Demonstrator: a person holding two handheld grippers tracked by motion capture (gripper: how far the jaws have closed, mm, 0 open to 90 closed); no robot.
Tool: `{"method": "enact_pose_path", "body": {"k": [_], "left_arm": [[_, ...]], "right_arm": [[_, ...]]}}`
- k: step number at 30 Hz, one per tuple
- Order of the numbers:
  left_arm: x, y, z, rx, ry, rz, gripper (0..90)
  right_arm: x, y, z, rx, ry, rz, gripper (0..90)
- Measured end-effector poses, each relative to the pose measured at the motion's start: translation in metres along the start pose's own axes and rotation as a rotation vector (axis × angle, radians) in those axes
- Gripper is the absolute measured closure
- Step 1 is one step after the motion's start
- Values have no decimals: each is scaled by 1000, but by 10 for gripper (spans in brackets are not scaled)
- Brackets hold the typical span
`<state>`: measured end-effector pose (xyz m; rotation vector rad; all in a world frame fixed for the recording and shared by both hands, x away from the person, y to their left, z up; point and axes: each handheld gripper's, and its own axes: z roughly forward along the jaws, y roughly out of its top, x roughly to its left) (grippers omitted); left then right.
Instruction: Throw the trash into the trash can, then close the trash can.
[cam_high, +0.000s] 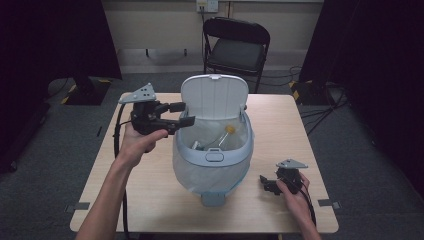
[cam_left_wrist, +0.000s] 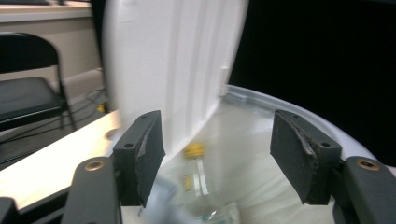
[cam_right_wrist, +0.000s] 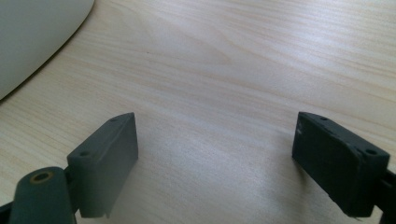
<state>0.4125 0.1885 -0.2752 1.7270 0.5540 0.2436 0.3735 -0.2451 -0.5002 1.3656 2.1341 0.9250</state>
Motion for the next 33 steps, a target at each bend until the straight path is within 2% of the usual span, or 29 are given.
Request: {"method": "enact_pose_path", "body": {"k": [5, 7, 8, 10, 12, 14, 15, 17, 23, 27, 29, 31, 33], "left_arm": [[11, -13, -17, -32, 58, -24, 312], [15, -18, -18, -26, 58, -44, 312], [19, -21, -20, -38, 47, -69, 312], [22, -24, -21, -26, 95, -55, 312], [26, -26, -22, -26, 103, -68, 309], [28, -27, -22, -19, 141, -67, 295], [30, -27, -23, -16, 147, -76, 290], [34, -26, -21, -5, 187, -91, 285], [46, -18, -19, -24, 198, -129, 280], [47, -5, -14, -37, 196, -116, 275], [47, 2, -11, -64, 211, -115, 260], [47, 11, -6, -57, 204, -90, 251], [46, 19, -2, -61, 210, -85, 251]], "right_arm": [[0, 0, 0, 0, 0, 0, 132], [0, 0, 0, 0, 0, 1, 132], [0, 0, 0, 0, 0, 1, 131], [0, 0, 0, 0, 0, 1, 132], [0, 0, 0, 0, -1, 1, 132], [0, 0, 0, 0, -1, 1, 132], [0, 0, 0, 0, -1, 1, 132], [0, 0, 0, 0, -2, 2, 131], [1, 0, 0, 1, -5, 6, 129], [1, 0, 0, 0, -4, 1, 130], [2, -1, -1, 0, 0, 0, 130], [2, -2, -2, 1, 1, -3, 130], [1, -2, -2, 2, 0, -3, 130]]}}
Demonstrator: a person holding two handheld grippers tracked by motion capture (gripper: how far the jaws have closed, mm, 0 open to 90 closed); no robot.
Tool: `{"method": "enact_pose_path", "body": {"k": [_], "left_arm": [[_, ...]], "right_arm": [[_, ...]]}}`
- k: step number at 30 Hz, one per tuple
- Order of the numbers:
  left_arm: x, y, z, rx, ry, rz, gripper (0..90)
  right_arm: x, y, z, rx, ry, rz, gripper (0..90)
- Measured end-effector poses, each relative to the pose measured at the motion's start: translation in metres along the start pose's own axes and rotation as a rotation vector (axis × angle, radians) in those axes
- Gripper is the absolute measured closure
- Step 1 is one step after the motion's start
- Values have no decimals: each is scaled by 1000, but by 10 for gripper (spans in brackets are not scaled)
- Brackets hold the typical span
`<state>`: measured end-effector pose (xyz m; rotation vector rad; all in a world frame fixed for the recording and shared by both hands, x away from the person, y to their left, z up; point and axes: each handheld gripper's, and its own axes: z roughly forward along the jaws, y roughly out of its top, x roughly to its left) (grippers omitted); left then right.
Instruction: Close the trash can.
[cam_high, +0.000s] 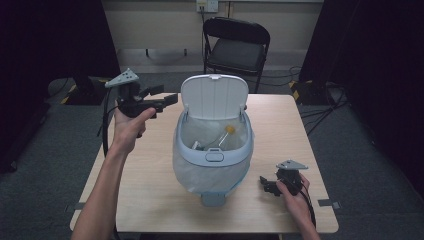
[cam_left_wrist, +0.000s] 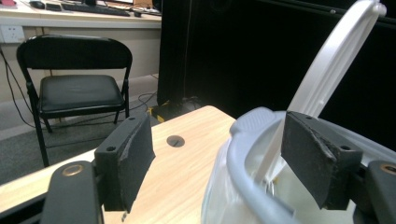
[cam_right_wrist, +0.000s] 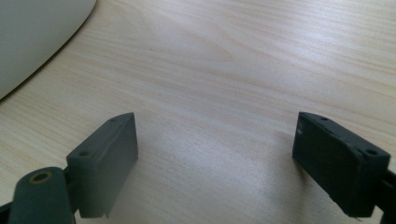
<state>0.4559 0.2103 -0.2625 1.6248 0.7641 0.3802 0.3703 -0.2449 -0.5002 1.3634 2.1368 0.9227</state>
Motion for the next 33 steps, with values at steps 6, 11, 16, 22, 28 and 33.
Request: {"method": "enact_pose_path", "body": {"k": [6, 11, 16, 22, 28, 33], "left_arm": [[-3, 21, 5, -40, 26, 3, 242], [0, 33, 8, -85, 18, -1, 232], [4, 34, 18, -85, 60, 1, 233], [-1, 37, 24, -67, -22, -15, 242], [-6, 39, 24, -65, -82, -10, 363], [-13, 38, 25, -64, -111, -3, 317]], "right_arm": [[0, 0, 0, 0, 0, 0, 129], [0, 0, 0, 0, 0, 0, 130], [0, 0, 0, 0, 0, 0, 129], [0, 0, 0, 0, 1, 0, 129], [0, 0, 0, 0, 1, 0, 129], [0, 0, 0, 0, 1, 0, 129]]}}
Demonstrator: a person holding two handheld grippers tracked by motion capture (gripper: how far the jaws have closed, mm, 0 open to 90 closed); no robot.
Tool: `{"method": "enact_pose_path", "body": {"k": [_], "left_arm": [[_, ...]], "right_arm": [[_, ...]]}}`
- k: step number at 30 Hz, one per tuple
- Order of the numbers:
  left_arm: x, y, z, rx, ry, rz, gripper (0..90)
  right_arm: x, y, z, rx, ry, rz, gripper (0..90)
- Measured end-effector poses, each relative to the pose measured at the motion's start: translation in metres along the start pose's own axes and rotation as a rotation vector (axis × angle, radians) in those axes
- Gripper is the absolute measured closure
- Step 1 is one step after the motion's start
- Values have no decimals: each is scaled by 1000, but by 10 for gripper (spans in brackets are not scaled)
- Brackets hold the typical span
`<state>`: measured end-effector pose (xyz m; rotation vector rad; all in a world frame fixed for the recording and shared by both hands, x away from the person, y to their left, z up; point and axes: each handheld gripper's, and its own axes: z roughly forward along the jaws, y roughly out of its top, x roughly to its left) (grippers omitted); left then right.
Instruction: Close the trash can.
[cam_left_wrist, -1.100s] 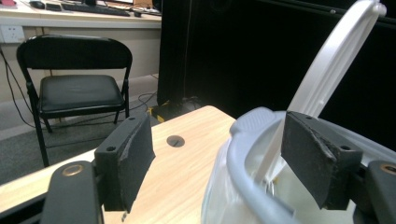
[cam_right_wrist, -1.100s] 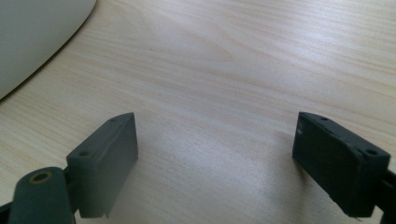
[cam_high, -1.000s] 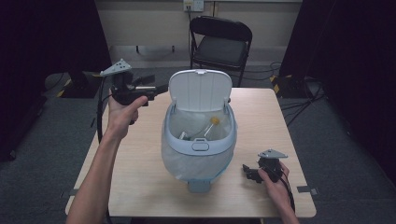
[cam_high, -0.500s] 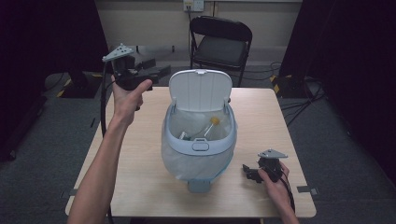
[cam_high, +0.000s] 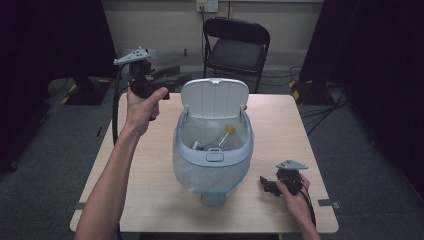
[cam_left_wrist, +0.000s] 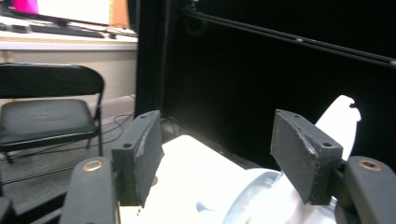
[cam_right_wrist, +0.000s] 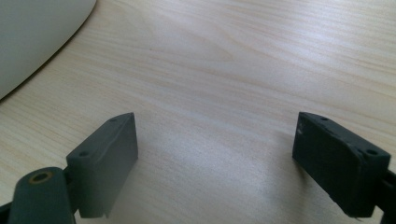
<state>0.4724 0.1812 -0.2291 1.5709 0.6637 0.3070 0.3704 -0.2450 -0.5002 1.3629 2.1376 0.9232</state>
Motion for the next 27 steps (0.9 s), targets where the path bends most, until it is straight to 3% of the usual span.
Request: {"method": "enact_pose_path", "body": {"k": [3, 6, 8, 12, 19, 27], "left_arm": [[-5, -1, 2, 8, -31, 3, 310], [-11, -2, 4, 43, -37, 48, 303], [-15, -3, 5, 47, -61, 33, 299], [-22, -4, 2, 65, -60, 64, 298], [-32, -12, 1, 76, -102, 48, 287], [-45, -23, 0, 102, -133, 75, 269]], "right_arm": [[0, 0, 0, 0, 0, -1, 129], [0, 0, 0, 0, 0, 0, 129], [0, 0, 0, 0, 0, 0, 129], [0, 0, 0, -1, -1, -2, 129], [0, 0, 0, -1, -1, -1, 129], [0, 0, 0, -1, -1, -1, 129]]}}
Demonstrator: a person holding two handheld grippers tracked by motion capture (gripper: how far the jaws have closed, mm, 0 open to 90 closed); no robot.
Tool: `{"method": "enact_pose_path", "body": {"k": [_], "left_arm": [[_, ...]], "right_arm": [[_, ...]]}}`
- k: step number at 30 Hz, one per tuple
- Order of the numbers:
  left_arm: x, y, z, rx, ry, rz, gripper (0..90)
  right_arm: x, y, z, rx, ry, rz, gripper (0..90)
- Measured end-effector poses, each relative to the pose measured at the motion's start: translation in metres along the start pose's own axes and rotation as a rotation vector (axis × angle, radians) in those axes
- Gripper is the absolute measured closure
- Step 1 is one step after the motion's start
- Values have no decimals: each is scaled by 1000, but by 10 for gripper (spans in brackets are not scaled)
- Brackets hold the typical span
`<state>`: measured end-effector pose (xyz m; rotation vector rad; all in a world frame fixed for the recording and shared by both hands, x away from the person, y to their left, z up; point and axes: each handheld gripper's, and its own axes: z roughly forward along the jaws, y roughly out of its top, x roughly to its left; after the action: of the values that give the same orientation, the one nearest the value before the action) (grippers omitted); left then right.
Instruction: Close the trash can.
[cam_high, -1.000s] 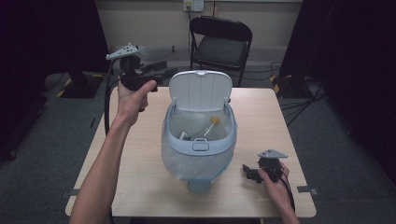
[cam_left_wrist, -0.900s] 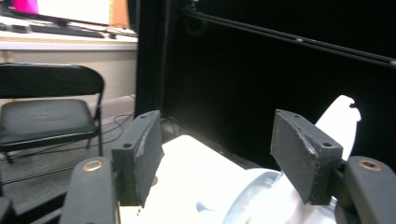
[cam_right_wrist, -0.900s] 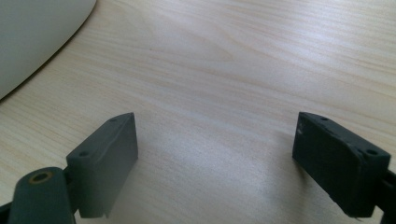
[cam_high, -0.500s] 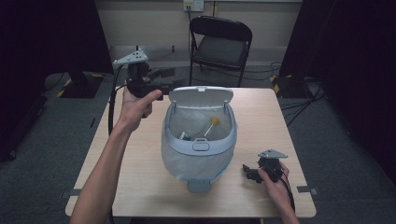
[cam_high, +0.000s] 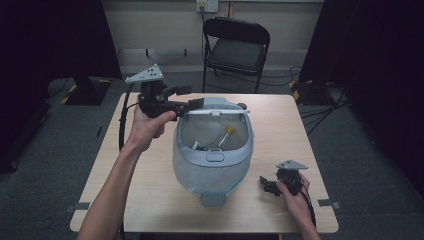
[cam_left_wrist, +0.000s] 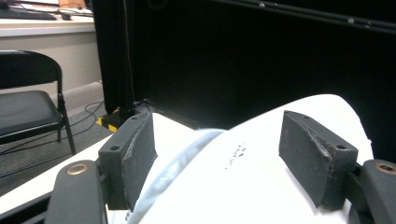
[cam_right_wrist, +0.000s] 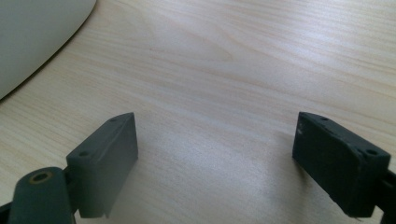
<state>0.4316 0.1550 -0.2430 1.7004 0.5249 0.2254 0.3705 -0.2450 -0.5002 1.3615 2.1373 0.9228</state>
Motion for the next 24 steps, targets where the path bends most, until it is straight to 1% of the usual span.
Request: {"method": "enact_pose_path", "body": {"k": [1, 2, 6, 8, 9, 10, 11, 12, 14, 22, 24], "left_arm": [[-3, -1, 1, 18, -4, 16, 268], [-7, -2, 3, 25, -2, 27, 266], [-19, -3, 8, 76, 13, 86, 268], [-24, -5, 9, 83, -3, 91, 268], [-26, -6, 10, 85, -3, 93, 268], [-27, -7, 10, 91, -7, 95, 268], [-28, -9, 11, 93, -20, 98, 267], [-29, -11, 12, 100, -23, 106, 259], [-30, -15, 13, 103, -25, 98, 251], [-35, -34, 16, 120, -46, 92, 251], [-37, -37, 17, 129, -50, 100, 251]], "right_arm": [[0, 0, 0, 0, 0, 0, 129], [0, 0, 0, 0, 0, 0, 129], [0, 0, 0, 0, 0, 1, 129], [0, 0, 0, 0, 0, 1, 129], [0, 0, 0, 0, 0, 1, 129], [0, 0, 0, 0, 0, 1, 129], [0, 0, 0, 0, 0, 1, 129], [0, 0, 0, 0, 0, 1, 129], [0, 0, 0, 1, 1, 2, 129], [0, 0, 0, 1, 0, 1, 129], [0, 0, 0, 0, 0, 1, 129]]}}
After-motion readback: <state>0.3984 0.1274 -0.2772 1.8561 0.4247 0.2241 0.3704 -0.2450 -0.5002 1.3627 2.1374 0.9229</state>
